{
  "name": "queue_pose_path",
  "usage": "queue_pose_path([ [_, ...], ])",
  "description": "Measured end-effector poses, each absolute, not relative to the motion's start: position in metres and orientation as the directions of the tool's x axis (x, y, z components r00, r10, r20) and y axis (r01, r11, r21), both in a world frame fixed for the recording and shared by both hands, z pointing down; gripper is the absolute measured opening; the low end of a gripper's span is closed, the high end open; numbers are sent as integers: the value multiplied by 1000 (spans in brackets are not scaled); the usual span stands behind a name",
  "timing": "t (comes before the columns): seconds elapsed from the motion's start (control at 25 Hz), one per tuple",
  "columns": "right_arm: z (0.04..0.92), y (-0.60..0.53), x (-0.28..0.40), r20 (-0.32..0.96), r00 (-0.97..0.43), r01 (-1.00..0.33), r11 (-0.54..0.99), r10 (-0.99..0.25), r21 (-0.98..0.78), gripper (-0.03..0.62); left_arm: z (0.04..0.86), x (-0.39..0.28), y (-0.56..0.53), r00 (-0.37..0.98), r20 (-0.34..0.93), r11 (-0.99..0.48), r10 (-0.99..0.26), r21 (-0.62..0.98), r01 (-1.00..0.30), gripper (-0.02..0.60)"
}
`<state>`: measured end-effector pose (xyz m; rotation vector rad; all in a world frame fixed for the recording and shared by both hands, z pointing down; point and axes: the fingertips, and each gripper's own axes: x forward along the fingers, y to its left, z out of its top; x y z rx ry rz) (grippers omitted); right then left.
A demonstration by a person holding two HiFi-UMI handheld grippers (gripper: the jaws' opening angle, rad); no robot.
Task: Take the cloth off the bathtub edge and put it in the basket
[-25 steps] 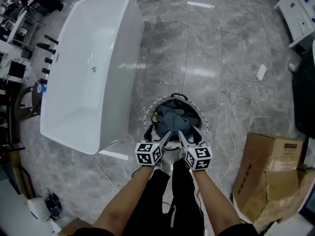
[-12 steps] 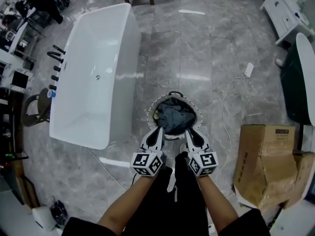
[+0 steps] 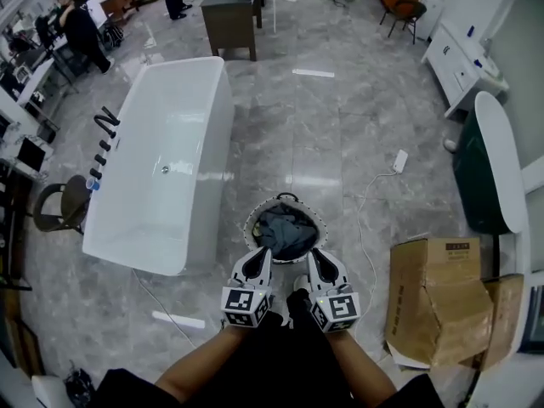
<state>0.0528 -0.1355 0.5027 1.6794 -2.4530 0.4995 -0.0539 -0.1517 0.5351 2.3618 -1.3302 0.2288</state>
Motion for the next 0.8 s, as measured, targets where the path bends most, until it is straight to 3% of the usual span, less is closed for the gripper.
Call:
queue_pose_path([
  [0.44, 422, -117, 29, 203, -296, -955, 295, -934, -36, 34, 440, -70, -138, 548, 159, -535, -821, 118, -837, 15],
  [0.8, 425, -118, -5, 183, -333, -943, 329, -925, -55, 31, 421, -87, -141, 555, 125, -549, -823, 77, -832, 15],
])
